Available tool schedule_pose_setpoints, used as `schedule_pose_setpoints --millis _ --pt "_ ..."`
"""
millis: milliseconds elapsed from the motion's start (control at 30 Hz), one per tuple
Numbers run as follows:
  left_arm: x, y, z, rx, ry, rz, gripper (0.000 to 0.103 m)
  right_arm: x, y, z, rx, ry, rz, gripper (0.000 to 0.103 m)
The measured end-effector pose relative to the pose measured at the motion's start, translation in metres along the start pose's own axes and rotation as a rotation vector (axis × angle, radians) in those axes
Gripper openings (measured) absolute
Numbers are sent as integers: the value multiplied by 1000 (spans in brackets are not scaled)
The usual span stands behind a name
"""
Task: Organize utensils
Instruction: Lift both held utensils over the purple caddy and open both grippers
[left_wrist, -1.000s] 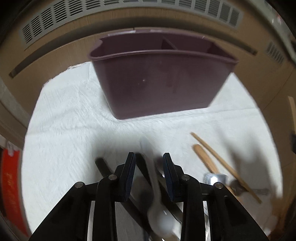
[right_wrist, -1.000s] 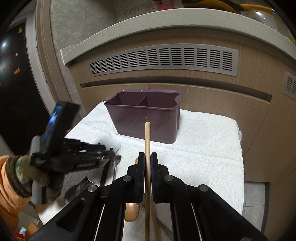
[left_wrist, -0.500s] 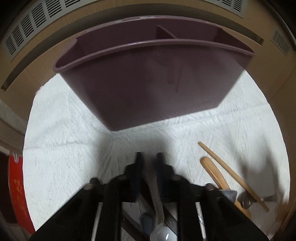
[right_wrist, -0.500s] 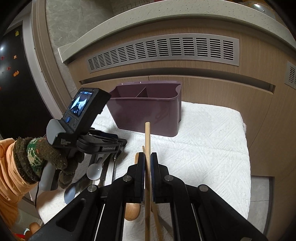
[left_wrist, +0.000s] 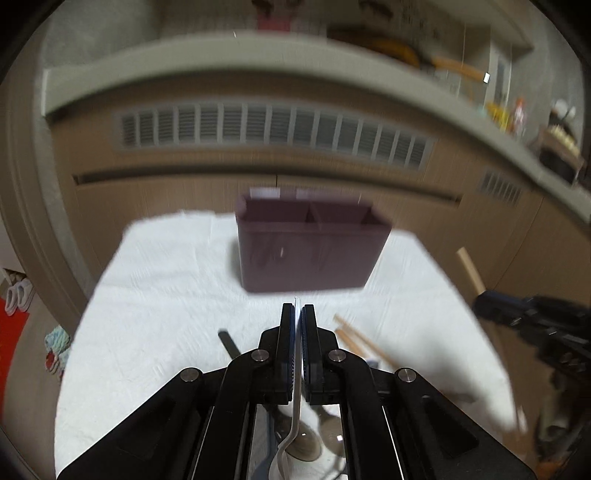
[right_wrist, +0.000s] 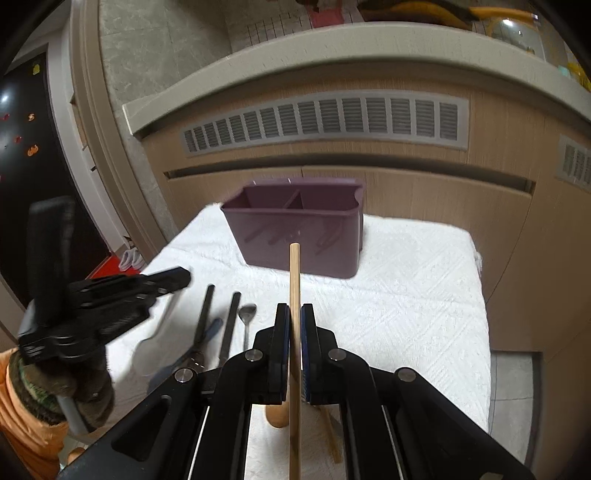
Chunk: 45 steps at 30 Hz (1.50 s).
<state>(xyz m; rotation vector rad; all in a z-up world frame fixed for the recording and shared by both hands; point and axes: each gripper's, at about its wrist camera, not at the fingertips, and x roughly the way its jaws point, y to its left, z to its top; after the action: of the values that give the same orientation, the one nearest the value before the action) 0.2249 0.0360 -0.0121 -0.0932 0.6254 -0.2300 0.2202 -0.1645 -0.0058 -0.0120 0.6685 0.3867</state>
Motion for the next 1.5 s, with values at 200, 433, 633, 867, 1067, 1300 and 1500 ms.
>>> schedule_pose_setpoints --millis 200,433,633,867,1067,1300,1500 --pt "-52 -2 24 -41 -137 -43 3 -31 22 14 -58 -87 7 6" --pt "-81 -14 64 -42 -343 -18 3 -50 31 51 -88 -218 23 6" --pt "-61 -19 120 0 -418 -8 3 -55 19 115 -87 -379 39 6" --pt "-12 -15 169 31 -509 2 3 -7 -8 171 -46 -455 55 6" --pt "50 6 185 13 -501 4 3 54 -30 193 -20 -464 17 6" --pt "107 29 181 -49 -453 -31 3 101 -42 204 -24 -455 -8 6" --pt "134 31 166 -55 -464 -38 3 127 -39 196 -56 -449 -15 6"
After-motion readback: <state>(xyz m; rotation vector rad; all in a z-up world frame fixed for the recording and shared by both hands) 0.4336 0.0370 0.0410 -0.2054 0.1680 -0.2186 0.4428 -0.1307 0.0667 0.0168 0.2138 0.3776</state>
